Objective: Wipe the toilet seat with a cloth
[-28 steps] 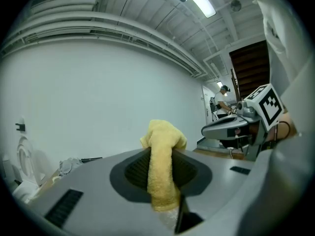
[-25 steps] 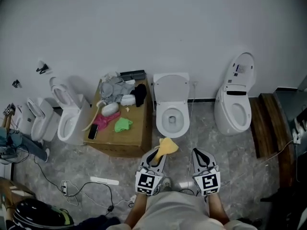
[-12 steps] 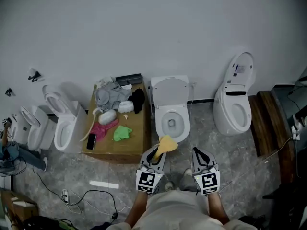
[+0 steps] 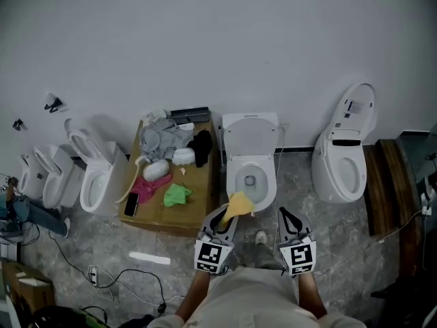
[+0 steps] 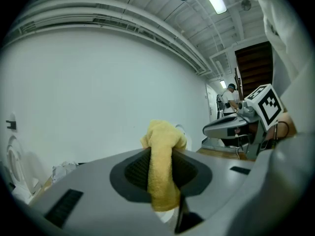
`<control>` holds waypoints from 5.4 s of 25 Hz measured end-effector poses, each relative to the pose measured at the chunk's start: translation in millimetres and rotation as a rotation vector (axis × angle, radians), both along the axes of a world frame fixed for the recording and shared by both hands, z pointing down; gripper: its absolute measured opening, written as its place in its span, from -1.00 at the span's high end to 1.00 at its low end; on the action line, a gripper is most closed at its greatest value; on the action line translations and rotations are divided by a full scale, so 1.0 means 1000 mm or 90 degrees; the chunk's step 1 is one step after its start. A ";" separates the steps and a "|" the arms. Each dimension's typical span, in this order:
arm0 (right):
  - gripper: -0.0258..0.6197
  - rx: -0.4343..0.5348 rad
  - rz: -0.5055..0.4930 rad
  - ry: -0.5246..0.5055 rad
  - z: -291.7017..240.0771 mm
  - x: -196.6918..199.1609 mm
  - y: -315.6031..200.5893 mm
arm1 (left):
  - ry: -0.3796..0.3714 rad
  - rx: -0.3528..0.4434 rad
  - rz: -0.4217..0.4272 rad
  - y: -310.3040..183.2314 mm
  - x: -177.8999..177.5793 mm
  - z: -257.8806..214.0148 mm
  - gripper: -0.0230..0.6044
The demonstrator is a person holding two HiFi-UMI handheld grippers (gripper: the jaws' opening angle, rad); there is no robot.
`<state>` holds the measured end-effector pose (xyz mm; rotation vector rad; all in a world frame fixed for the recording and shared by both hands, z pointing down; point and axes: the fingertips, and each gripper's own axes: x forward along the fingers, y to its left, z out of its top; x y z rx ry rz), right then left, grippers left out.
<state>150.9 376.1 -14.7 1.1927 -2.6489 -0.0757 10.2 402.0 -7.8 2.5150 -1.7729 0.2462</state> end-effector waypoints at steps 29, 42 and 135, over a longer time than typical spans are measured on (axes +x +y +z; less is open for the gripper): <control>0.90 -0.062 -0.127 -0.023 0.041 -0.018 -0.242 | -0.013 -0.048 -0.102 -0.216 -0.020 0.038 0.61; 0.90 -0.139 -0.067 0.039 0.145 -0.070 -0.287 | 0.030 -0.127 -0.061 -0.279 -0.083 0.154 0.61; 0.90 -0.366 -0.085 0.076 0.589 -0.040 -0.428 | -0.041 -0.455 -0.223 -0.459 -0.087 0.663 0.62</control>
